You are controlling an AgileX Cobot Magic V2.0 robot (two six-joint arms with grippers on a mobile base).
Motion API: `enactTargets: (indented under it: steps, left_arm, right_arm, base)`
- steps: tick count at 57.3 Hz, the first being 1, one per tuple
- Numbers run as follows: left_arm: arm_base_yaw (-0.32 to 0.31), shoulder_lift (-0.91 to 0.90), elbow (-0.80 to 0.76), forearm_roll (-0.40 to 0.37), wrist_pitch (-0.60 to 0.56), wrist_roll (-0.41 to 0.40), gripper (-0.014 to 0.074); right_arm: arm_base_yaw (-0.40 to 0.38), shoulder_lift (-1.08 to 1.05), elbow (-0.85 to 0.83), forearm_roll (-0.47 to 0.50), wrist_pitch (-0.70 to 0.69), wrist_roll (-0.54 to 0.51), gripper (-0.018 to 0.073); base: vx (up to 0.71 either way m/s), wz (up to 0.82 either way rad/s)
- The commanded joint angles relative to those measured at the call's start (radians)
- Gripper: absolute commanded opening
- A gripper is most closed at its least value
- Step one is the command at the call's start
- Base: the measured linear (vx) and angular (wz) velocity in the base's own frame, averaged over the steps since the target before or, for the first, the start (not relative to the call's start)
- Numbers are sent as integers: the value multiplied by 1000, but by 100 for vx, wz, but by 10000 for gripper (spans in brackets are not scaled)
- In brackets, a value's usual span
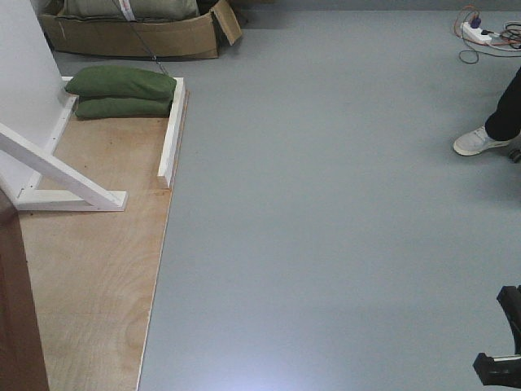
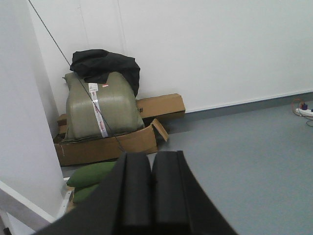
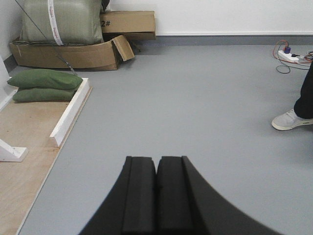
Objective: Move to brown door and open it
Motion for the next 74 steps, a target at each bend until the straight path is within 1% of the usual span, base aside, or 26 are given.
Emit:
enactTargets:
  steps: [1,15,22,27,31,40,50,68,74]
  left_arm:
    - [1,-13,-20,-10,-116,-1,36]
    - [-3,6,-34,-11,-182,-12,36]
    - [-3,103,-76,-11,-236,-91,36]
    - [-3,186,-135,-11,-241,-146,36]
    - [-3,232,-180,-11,-240,-167,36]
    - [-3,295,-272,-11,-240,-167,36]
    - [-3,319,-342,-11,-241,-163,36]
    - [-3,326,-386,-9,-273,-154,36]
    - [-3,326,-403,-9,-273,-132,36]
  right_arm:
    - [0,-6,4,-3,-77,-6,0]
    - [0,-6,4,-3,-77,-6,0]
    - [0,-6,4,-3,-77,-6,0]
    - [0,-6,4,-3,-77,-6,0]
    - [0,-6,4,-3,-77,-6,0]
    - [0,-6,4,-3,-77,-6,0]
    - [0,-6,4,-3,-77,-6,0]
    - [0,-6,4,-3,-77,-6,0]
    - [0,-6,4,-3,-77,-6,0]
  base:
    - [0,0]
    - [0,0]
    - [0,0]
    - [0,0]
    - [0,0]
    - [0,0]
    - [0,0]
    - [0,0]
    - [0,0]
